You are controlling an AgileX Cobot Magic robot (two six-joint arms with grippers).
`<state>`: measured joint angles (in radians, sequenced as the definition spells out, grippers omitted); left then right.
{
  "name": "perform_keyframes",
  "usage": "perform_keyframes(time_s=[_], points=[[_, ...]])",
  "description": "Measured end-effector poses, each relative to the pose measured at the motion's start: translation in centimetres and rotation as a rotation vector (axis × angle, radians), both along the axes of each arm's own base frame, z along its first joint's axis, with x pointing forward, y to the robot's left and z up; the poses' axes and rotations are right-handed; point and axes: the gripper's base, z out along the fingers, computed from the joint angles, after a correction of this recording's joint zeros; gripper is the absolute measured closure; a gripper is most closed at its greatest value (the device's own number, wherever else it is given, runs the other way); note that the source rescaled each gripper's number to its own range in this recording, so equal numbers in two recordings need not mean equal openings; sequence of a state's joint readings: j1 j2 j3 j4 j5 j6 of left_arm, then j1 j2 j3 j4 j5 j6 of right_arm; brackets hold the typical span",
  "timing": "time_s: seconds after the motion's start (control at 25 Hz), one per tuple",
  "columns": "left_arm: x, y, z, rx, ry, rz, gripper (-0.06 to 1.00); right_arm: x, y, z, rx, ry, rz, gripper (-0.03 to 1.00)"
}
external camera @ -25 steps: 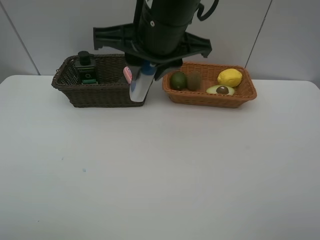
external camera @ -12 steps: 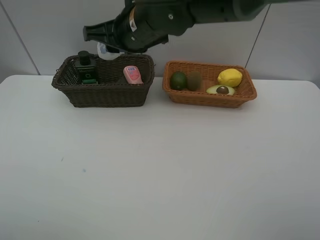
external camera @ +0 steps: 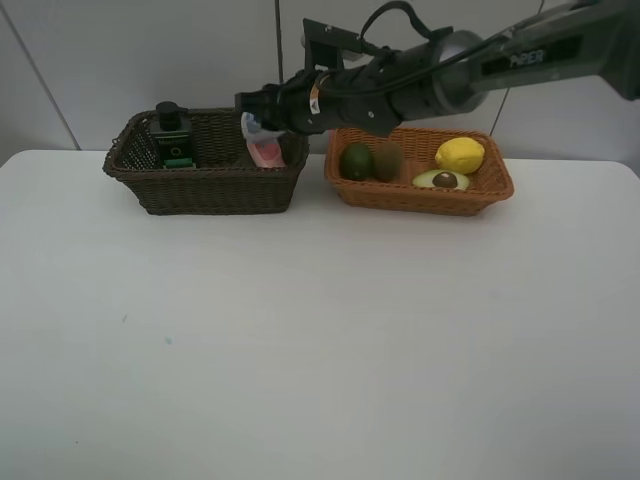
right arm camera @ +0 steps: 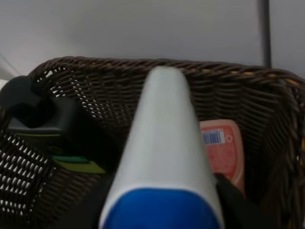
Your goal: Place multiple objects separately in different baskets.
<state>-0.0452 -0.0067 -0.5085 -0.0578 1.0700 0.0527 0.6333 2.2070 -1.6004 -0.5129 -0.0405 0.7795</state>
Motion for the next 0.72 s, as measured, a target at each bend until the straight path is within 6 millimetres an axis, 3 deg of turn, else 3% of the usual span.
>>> perform_keyframes(time_s=[0.08,0.2,0.36,0.48,0.6,0.72], points=[[0.0,0.0,0.0,0.0,0.0,0.0,-0.05,0.0,0.2,0.3,0.009,-0.016,0.012,0.18],[0.0,0.0,0.0,0.0,0.0,0.0,-0.05,-0.1,0.2,0.6,0.005,-0.026,0.018,0.02],[0.0,0.0,0.0,0.0,0.0,0.0,-0.05,-0.4,-0.9,2.3,-0.074,0.004,-0.04,-0.01],[0.0,0.0,0.0,0.0,0.0,0.0,-0.05,-1.0,-2.4,5.6,-0.163,-0.019,-0.087,-0.01],[0.0,0.0,0.0,0.0,0.0,0.0,-0.05,-1.1,-5.5,9.2,-0.236,-0.024,-0.188,-0.01],[0.0,0.0,0.0,0.0,0.0,0.0,-0.05,-0.7,-9.6,10.9,-0.327,0.02,-0.307,-0.01]])
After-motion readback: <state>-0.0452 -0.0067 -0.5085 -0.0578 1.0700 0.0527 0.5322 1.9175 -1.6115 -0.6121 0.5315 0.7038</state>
